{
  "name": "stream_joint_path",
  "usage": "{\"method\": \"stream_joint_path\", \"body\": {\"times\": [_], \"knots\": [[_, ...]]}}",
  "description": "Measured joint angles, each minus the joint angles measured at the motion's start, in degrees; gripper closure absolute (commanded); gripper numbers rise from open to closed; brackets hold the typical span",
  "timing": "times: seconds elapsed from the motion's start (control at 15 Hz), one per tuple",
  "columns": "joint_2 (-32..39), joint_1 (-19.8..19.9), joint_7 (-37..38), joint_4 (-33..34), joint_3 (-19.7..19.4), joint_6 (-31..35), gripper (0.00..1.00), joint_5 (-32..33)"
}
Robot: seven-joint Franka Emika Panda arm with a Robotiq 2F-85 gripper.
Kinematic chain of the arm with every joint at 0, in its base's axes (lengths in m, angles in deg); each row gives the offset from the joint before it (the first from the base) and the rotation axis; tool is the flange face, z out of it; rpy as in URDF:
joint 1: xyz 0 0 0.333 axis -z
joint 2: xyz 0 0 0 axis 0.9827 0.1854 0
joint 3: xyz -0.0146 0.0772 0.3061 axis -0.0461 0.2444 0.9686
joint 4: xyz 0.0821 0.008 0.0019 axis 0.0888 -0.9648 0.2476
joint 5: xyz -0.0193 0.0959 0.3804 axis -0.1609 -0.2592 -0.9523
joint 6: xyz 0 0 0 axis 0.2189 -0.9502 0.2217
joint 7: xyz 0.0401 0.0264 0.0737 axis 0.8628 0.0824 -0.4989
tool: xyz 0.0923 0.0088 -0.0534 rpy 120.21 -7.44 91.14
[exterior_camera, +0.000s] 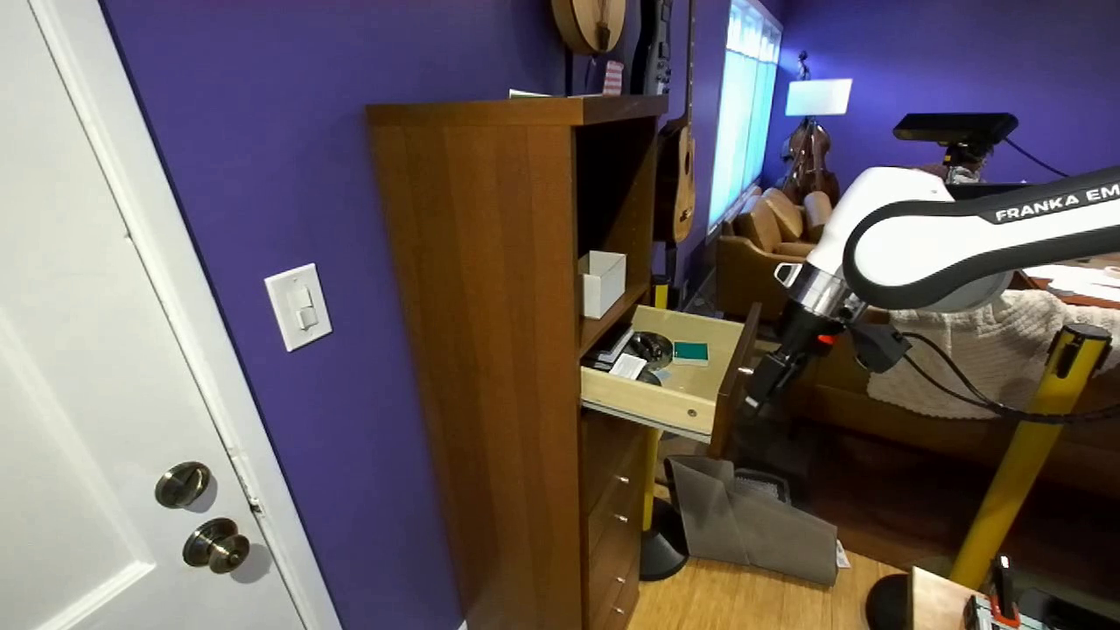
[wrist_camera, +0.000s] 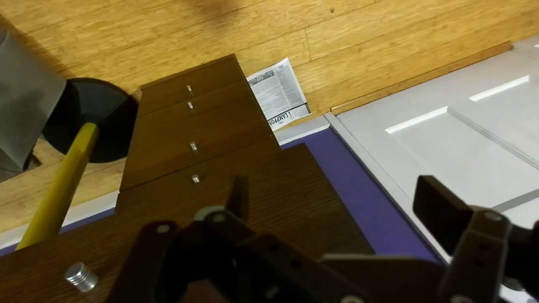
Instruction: Close the top drawer
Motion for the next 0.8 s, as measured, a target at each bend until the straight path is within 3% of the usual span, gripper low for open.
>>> {"method": "stream_joint_path", "body": {"times": [0.4, 0.47, 0.6, 0.8], "knots": [[0.43, 3.75, -3.01, 0.26, 3.37, 0.35, 0.01, 9.65], [0.71, 4.2, -3.19, 0.38, 3.54, 0.7, 0.26, 11.01], [1.4, 4.84, -3.98, 0.48, 3.68, 2.15, 0.3, 12.71], [3.12, 5.45, -4.92, 0.5, 3.61, 6.36, 0.55, 13.86]]}}
